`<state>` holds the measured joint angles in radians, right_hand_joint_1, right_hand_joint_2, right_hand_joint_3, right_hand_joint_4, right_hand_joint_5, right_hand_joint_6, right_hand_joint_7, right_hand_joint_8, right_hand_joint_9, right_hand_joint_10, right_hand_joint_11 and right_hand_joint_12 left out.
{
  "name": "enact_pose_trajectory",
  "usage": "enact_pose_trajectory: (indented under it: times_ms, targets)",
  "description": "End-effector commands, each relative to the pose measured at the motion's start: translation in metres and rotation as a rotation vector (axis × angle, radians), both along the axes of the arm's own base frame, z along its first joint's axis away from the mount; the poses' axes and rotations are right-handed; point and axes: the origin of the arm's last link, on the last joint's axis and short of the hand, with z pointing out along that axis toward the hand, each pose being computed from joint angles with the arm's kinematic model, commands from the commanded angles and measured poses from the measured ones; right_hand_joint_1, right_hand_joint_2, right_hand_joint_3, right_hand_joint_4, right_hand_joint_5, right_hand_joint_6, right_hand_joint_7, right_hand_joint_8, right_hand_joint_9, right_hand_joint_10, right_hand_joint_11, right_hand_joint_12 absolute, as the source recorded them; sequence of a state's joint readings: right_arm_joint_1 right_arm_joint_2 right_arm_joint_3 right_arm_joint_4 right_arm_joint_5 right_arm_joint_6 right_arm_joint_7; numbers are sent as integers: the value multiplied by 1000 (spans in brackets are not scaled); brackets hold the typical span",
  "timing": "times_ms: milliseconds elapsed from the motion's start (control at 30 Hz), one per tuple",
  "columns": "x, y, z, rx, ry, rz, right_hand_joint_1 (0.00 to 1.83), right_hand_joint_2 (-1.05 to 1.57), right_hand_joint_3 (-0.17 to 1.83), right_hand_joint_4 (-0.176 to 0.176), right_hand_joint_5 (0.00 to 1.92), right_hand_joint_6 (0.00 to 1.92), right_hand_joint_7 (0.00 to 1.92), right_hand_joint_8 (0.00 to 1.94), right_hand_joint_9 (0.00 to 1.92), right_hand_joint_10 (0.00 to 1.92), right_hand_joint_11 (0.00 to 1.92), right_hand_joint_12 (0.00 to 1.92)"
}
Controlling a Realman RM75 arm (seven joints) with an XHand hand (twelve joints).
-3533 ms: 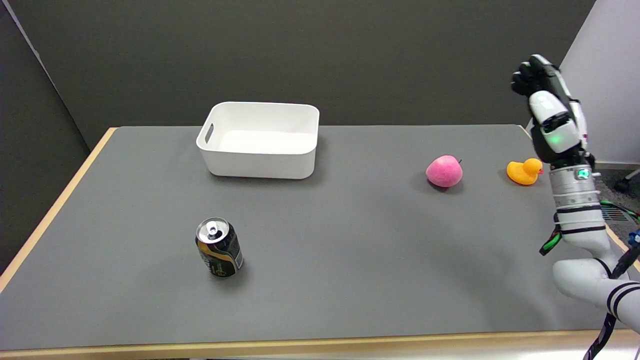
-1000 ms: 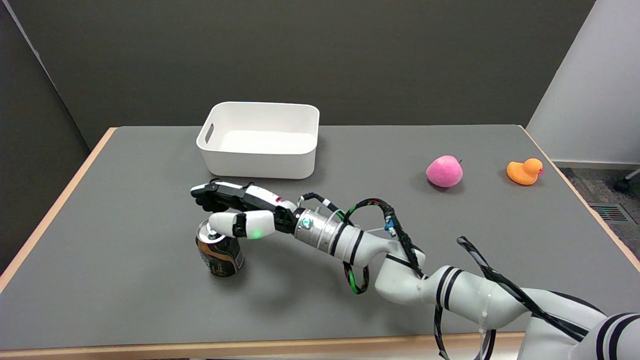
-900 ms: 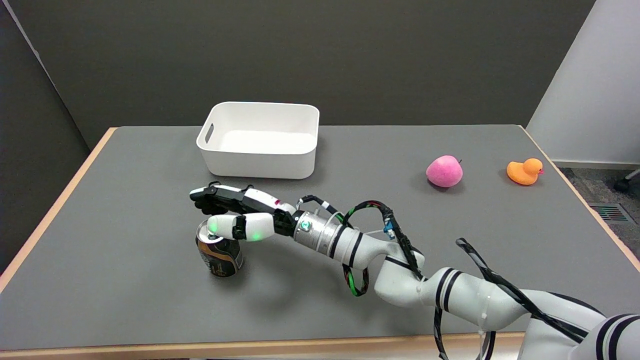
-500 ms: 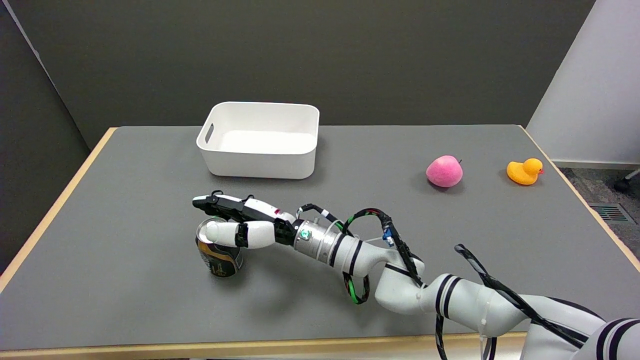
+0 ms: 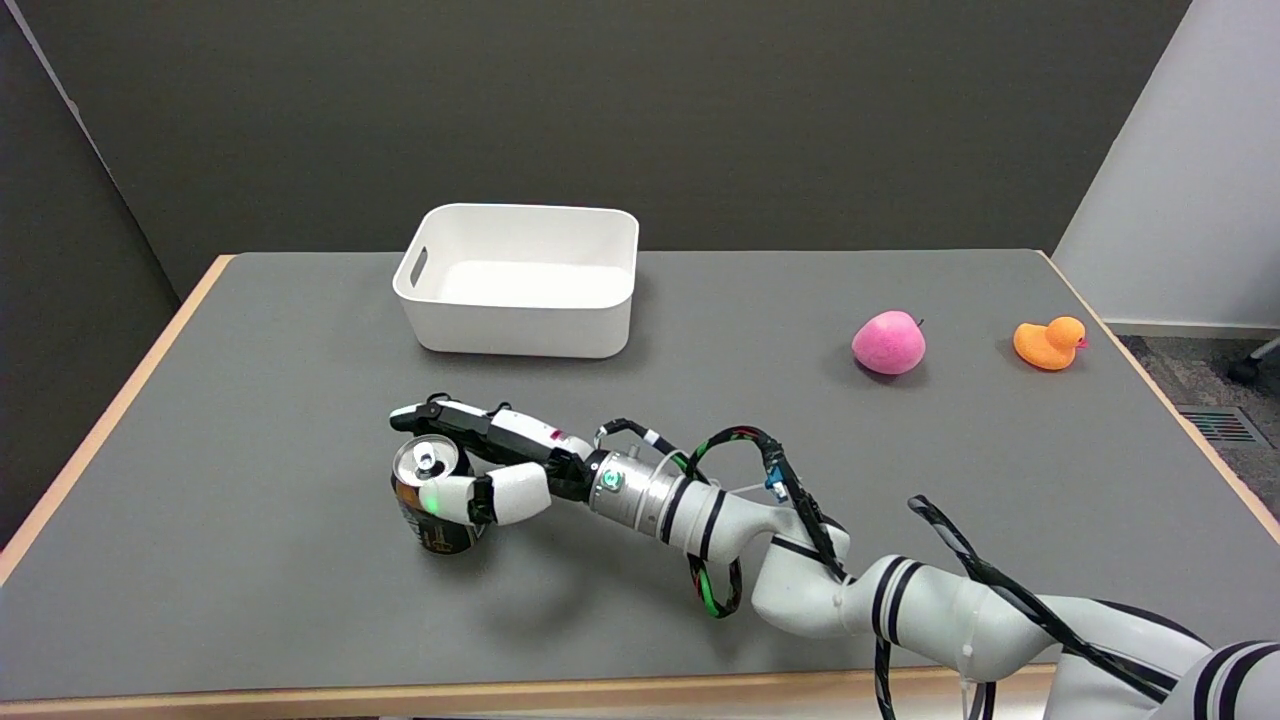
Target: Pick up the black can.
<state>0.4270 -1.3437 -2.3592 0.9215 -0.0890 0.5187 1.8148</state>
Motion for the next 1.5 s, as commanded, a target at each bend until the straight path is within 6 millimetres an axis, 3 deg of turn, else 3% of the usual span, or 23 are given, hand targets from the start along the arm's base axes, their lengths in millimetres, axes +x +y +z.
enact_pose_trajectory:
  times_ms: [33, 533, 733, 833, 900, 967, 1033, 1067, 1300, 1367, 1400, 1467, 1500]
  targets:
    - [-4, 0, 2, -5, 5, -8, 566, 603, 875, -28, 134, 339, 114, 242, -1, 534, -1, 1014]
    - [-6, -2, 3, -22, 14, -27, 701, 603, 989, -43, 160, 433, 192, 342, 52, 648, -1, 1062]
    - [-9, -5, 4, -43, 37, -48, 815, 637, 960, -22, 281, 536, 361, 420, 243, 788, 32, 1164]
    - [-9, -6, 6, -51, 38, -55, 887, 706, 912, -5, 407, 835, 509, 552, 370, 919, 91, 1207]
    - [-10, -6, 6, -53, 40, -57, 882, 795, 845, 14, 501, 1144, 610, 721, 469, 1001, 135, 1242]
    - [-10, -6, 7, -55, 40, -59, 891, 1178, 306, 48, 616, 1570, 627, 800, 479, 1045, 148, 1262]
    - [-10, -6, 7, -57, 40, -59, 923, 1094, 469, 1, 638, 1598, 672, 864, 546, 1027, 212, 1148]
    - [-11, -6, 7, -57, 39, -60, 927, 1084, 487, -2, 642, 1600, 682, 880, 557, 1033, 216, 1147]
    - [-8, -8, 12, -74, 25, -54, 934, 1064, 523, -8, 652, 1602, 709, 931, 586, 1056, 225, 1160]
    - [-3, -11, 14, -81, 13, -41, 946, 1062, 476, 16, 684, 1539, 705, 972, 569, 1120, 187, 1281]
    - [2, -13, 16, -89, 5, -28, 1002, 1083, 413, -14, 690, 1556, 714, 1046, 565, 1141, 179, 1316]
    - [12, -18, 20, -105, -11, -2, 1162, 1145, 257, -118, 686, 1648, 745, 1242, 565, 1162, 178, 1342]
    - [19, -21, 23, -115, -22, 17, 1163, 1145, 258, -119, 686, 1648, 745, 1241, 566, 1163, 178, 1343]
